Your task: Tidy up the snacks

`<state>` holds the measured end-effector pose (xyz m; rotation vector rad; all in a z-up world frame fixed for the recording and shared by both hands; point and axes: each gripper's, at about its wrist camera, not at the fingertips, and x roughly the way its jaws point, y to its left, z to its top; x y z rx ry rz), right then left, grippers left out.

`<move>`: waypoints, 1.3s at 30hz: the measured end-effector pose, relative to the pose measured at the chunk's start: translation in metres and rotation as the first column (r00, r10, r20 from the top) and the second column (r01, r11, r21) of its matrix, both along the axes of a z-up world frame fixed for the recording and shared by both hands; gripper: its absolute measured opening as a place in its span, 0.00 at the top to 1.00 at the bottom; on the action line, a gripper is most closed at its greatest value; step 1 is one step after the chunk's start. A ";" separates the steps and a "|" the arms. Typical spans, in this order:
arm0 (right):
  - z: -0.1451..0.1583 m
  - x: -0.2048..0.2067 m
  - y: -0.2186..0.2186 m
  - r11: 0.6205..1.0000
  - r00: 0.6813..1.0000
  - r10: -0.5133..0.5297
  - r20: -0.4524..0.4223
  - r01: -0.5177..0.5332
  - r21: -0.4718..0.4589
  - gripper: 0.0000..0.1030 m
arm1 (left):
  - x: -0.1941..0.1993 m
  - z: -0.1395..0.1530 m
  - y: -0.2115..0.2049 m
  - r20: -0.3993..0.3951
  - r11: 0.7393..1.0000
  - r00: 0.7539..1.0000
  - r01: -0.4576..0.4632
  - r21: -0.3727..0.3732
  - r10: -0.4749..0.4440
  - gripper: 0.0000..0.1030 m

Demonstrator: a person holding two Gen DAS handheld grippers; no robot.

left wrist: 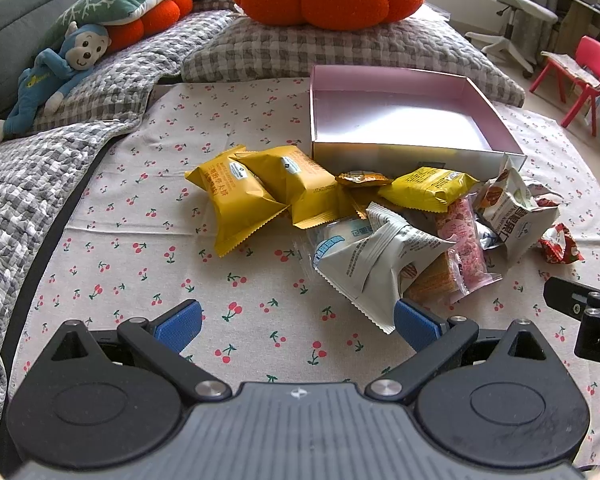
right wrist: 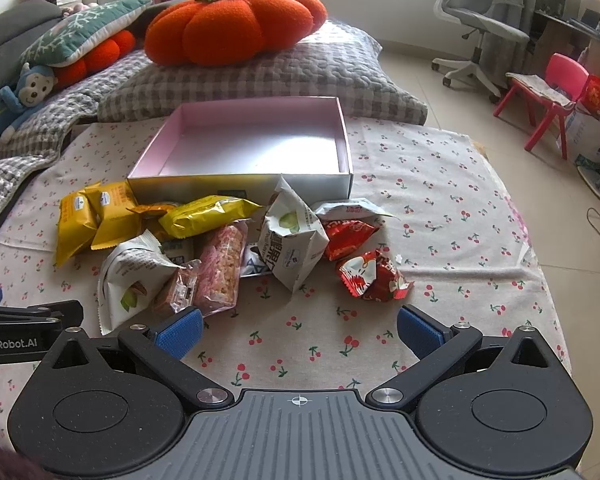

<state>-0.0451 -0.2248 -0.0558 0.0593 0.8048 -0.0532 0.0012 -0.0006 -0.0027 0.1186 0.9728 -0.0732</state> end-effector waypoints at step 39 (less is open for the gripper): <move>0.006 0.040 -0.021 0.999 1.000 0.024 0.008 -0.024 0.029 0.00 | 0.046 0.006 0.043 0.006 0.996 1.000 0.012 -0.088 -0.011 0.03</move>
